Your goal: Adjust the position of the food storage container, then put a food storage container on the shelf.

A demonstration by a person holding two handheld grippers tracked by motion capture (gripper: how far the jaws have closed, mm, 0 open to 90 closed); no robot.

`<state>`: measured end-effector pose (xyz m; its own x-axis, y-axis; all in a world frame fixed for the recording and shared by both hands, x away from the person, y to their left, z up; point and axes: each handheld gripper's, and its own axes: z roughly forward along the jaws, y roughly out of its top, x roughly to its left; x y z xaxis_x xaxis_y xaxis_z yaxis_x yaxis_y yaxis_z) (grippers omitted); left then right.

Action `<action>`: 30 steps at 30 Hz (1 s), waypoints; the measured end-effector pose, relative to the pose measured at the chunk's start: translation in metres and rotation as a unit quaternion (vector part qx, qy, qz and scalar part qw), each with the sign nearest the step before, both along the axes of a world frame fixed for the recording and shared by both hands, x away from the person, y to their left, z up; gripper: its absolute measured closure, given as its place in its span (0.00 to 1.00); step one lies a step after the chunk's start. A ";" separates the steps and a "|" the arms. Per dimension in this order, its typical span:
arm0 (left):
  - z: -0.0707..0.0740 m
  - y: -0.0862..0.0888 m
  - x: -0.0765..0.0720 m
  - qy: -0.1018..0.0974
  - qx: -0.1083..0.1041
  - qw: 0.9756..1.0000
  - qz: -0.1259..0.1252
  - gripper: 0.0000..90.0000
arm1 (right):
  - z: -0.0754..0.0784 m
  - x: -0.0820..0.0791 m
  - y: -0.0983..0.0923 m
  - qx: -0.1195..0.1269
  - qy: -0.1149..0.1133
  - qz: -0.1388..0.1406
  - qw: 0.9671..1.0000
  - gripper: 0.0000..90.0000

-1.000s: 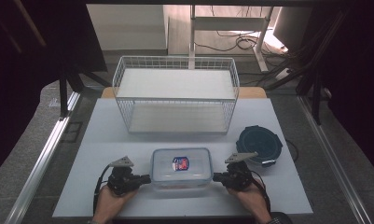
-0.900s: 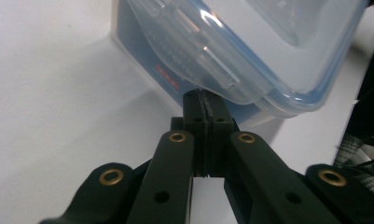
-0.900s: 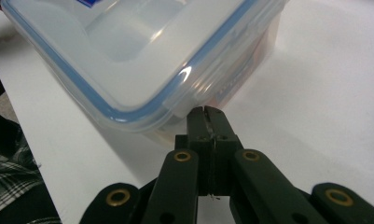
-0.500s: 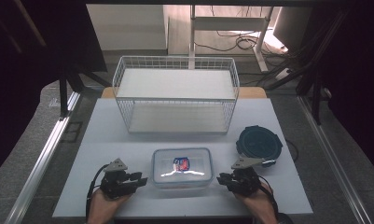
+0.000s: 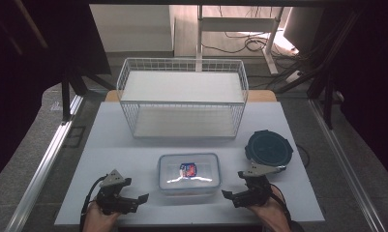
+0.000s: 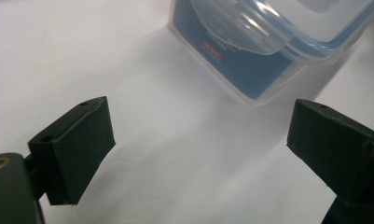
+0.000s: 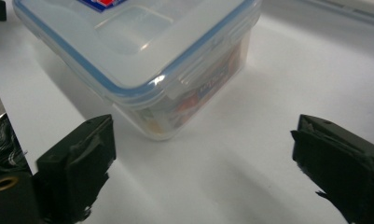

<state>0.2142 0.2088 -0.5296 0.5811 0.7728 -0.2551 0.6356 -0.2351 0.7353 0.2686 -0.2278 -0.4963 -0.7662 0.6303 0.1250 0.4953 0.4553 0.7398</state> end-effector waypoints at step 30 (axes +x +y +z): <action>0.023 -0.032 0.058 0.023 -0.059 0.996 -0.061 0.01 | 0.017 0.035 0.043 0.010 0.030 0.003 1.000 0.01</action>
<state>0.2719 0.1772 -0.5065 0.6549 0.6597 -0.3685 0.6408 -0.2264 0.7335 0.3041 -0.1846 -0.4789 -0.7611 0.6224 0.1826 0.5355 0.4440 0.7184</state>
